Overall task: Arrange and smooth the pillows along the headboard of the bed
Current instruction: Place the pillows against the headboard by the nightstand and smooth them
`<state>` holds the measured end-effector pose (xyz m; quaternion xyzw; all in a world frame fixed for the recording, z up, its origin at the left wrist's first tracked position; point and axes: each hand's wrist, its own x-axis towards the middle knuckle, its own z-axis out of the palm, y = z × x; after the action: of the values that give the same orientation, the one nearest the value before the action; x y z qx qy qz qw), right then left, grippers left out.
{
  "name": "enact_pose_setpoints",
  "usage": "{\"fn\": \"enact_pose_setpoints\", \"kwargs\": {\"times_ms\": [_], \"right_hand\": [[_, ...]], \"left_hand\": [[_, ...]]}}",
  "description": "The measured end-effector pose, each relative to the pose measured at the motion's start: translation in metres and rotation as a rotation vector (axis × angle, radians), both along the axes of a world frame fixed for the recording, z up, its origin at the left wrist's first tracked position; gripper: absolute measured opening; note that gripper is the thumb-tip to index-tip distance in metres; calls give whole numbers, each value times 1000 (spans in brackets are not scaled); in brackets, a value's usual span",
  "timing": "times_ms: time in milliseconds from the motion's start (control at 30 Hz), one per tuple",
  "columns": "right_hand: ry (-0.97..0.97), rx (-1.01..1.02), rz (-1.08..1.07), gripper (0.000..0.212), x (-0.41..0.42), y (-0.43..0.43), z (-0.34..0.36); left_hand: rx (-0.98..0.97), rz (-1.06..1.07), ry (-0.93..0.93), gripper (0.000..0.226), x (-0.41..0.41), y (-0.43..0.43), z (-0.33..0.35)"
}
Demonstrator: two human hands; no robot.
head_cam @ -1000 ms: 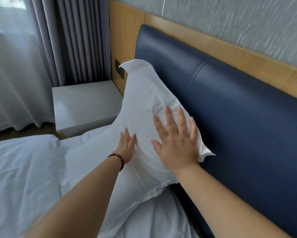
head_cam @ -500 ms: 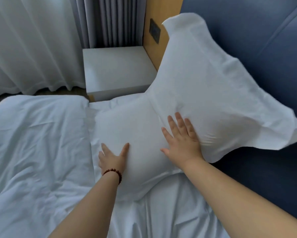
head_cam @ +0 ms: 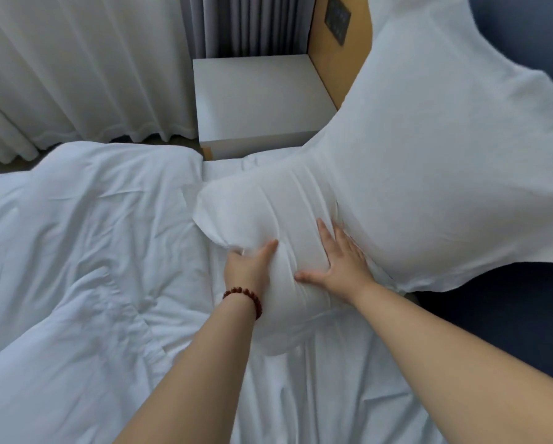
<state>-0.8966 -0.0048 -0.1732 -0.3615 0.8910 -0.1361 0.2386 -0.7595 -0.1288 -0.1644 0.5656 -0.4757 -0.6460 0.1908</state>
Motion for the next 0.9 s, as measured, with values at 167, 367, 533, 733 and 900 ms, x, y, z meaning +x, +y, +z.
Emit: {"fn": "enact_pose_setpoints", "kwargs": {"times_ms": [167,367,533,733,900], "right_hand": [[-138,-68,87,108,45,-28,-11],[165,30,163,87,65,-50,0],[336,105,142,81,38,-53,-9],[302,191,97,82,39,-52,-30],[341,-35,40,85,58,1,-49]], "left_hand": [[-237,120,-118,49,52,-31,6],[-129,-30,-401,91,88,-48,-20],[-377,-175,-567,108,65,-36,-16],[-493,-474,-673,93,64,-40,-35],[-345,-186,-391,104,114,-16,-53]]}}
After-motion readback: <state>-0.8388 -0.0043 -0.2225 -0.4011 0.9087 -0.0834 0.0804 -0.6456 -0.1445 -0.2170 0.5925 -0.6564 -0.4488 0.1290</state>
